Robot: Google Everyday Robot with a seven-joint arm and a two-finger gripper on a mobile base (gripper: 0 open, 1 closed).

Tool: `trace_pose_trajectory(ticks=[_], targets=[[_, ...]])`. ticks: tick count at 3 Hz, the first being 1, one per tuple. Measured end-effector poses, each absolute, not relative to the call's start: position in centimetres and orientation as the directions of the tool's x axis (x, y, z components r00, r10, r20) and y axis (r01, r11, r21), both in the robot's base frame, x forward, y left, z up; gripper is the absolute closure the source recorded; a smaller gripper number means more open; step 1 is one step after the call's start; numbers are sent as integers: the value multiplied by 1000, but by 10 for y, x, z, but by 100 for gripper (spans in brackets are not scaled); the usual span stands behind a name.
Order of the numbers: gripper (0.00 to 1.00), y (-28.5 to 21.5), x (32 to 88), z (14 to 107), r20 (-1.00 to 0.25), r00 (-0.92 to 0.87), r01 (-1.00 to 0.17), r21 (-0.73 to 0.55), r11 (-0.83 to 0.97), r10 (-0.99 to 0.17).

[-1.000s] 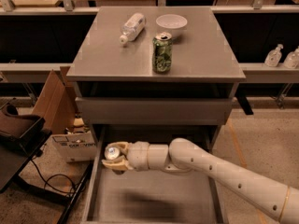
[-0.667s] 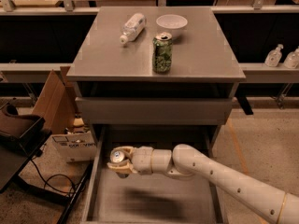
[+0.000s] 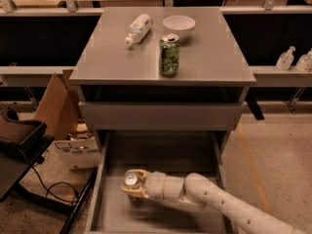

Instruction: Place redbull can into middle drawer

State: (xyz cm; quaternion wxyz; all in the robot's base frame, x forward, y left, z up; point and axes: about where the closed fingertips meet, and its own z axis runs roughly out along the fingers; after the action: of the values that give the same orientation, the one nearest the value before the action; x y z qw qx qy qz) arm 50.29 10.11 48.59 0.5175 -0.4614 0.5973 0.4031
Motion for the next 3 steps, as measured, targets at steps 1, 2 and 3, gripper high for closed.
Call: trace_pose_trajectory(ticks=[1,2,3], targets=[[100,104,495,456,-992,-75,-962,45,269,-102],[82,107,493,455,-992,-78,-963,50,265,-99],[51,109,492,456,-992,-78,-964,51,261,-97]])
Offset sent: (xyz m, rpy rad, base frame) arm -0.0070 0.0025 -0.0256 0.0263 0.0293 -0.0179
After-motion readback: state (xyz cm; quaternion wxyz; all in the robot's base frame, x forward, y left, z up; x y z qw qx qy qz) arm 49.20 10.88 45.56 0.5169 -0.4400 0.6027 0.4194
